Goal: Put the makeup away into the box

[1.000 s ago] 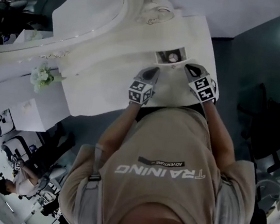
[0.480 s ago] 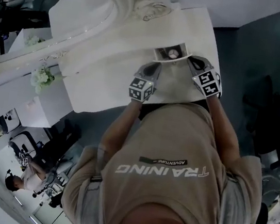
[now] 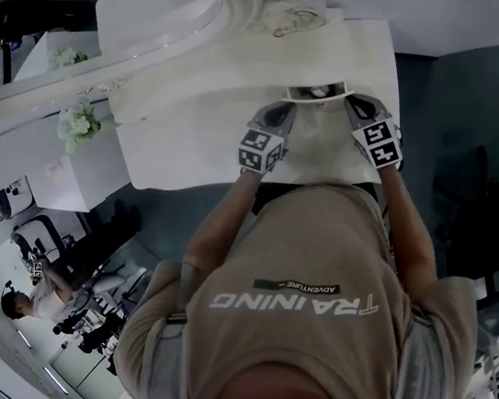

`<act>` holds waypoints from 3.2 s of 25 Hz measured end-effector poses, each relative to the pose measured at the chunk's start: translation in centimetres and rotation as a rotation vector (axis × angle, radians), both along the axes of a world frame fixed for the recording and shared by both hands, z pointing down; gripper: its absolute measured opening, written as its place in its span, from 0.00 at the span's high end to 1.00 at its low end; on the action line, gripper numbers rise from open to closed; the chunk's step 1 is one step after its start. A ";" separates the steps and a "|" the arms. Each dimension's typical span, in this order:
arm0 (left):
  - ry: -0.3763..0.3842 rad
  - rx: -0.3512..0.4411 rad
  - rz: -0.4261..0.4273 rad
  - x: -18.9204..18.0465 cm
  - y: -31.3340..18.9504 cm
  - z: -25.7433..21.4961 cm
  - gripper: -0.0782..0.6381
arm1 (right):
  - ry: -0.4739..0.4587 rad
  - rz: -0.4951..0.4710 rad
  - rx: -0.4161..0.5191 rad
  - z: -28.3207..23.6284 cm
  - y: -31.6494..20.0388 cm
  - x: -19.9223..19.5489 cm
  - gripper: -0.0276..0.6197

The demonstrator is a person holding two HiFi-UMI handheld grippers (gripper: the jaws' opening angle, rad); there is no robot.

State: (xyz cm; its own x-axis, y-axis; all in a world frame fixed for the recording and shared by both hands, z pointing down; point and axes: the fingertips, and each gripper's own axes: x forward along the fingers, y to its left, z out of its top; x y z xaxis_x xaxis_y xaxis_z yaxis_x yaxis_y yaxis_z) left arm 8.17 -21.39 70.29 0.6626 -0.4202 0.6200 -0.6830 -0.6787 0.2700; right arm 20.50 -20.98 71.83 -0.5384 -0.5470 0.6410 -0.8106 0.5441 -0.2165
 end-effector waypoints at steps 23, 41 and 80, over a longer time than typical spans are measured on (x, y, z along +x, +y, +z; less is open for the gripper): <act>0.013 0.041 -0.132 0.2 -4.8 0.2 0.89 | -0.077 -0.001 0.035 0.9 -4.3 0.1 0.95; 0.090 0.067 -0.070 -2.8 -1.9 -2.0 0.89 | 0.024 0.003 0.049 -1.6 -1.2 -3.4 0.95; 0.387 0.417 -0.177 -26.2 0.6 -27.0 0.89 | -0.113 0.063 0.548 -26.4 4.0 -23.3 0.95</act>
State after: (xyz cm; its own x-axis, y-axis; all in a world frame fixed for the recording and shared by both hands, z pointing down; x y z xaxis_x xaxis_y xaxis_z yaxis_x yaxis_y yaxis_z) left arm -18.06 -20.76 43.28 0.7050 -0.7012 0.1066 -0.7007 -0.6655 0.2571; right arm -2.77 -16.98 45.45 -0.5427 -0.8171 0.1945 -0.8334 0.5527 -0.0034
